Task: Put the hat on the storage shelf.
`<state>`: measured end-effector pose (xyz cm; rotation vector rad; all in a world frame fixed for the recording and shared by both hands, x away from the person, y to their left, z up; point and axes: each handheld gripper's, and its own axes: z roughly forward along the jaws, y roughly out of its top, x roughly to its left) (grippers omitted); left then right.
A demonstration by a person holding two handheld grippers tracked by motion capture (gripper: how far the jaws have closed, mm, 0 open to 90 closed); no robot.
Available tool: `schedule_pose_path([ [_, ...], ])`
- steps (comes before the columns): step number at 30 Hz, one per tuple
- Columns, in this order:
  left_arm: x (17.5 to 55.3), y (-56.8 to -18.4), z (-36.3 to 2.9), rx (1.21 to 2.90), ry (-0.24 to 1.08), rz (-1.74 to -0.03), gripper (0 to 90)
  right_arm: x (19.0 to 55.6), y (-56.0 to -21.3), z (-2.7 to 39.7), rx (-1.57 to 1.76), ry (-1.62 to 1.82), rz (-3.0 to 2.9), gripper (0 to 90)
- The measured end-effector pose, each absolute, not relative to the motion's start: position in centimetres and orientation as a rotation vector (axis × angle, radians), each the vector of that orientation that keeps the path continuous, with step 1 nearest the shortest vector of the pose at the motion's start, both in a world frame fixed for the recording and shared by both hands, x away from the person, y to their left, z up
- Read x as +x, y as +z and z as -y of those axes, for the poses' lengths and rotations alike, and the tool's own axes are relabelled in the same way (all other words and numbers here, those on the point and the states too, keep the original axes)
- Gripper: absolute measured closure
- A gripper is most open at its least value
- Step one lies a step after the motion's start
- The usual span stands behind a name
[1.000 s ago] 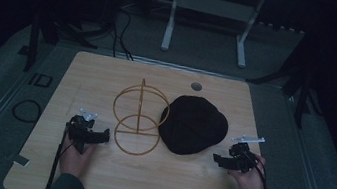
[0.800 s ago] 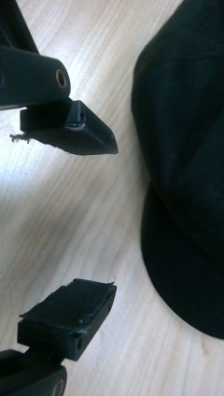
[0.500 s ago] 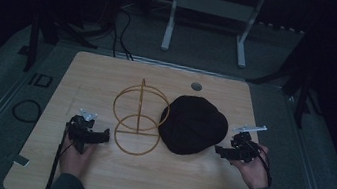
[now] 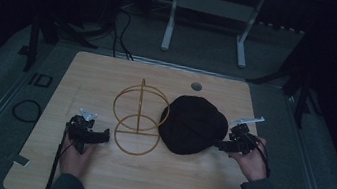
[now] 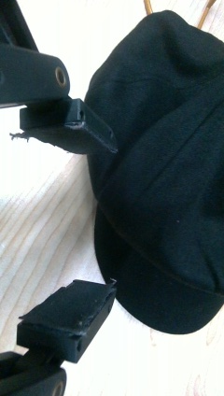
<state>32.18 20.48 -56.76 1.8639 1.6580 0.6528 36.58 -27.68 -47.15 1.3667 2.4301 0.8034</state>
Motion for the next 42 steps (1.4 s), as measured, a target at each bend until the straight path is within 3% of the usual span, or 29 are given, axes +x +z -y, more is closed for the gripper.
schedule_pose_path([
  [42, 32.2, -56.8, -20.5, 1.864, 0.653, -1.658, 1.2, 43.8, -45.9, 25.3, 1.487, 0.73, -2.435, 25.8],
])
